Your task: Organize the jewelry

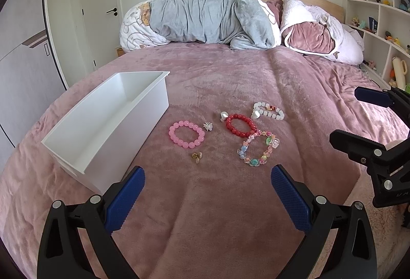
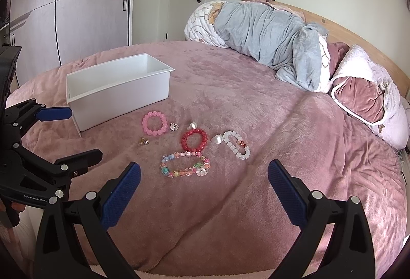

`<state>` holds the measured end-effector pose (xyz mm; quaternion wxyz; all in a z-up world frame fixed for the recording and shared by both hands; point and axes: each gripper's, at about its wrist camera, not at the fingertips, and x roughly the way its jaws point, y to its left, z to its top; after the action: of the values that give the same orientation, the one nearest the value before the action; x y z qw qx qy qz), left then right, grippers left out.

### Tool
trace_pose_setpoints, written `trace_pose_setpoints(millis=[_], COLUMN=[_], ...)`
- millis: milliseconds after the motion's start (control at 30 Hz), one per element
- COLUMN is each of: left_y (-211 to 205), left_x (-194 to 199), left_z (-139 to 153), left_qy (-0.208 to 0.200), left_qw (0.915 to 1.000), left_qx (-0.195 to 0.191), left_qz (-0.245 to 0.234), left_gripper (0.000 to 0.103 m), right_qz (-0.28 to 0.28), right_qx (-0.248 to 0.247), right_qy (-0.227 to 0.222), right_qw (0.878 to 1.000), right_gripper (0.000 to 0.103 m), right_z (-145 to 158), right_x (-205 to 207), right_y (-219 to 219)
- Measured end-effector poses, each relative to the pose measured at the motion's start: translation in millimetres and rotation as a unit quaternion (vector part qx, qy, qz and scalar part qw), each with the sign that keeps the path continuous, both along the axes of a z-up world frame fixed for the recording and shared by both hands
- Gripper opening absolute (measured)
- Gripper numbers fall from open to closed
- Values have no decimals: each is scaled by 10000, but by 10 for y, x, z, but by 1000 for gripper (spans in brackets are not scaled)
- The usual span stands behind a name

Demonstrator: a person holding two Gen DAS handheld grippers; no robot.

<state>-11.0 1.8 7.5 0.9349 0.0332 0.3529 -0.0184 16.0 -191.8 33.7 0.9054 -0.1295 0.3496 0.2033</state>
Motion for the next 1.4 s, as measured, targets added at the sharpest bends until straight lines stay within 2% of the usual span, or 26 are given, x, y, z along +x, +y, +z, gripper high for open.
trace_pose_setpoints(millis=[1400], left_y=[-7], left_x=[44], left_z=[-77], left_qy=[69], left_qw=[10000], left_qx=[3], left_qz=[41], left_gripper=[100], right_qz=[-18], right_qx=[21], right_qy=[-20], right_qw=[10000], right_gripper=[98], right_z=[14], right_x=[-6], right_y=[-44])
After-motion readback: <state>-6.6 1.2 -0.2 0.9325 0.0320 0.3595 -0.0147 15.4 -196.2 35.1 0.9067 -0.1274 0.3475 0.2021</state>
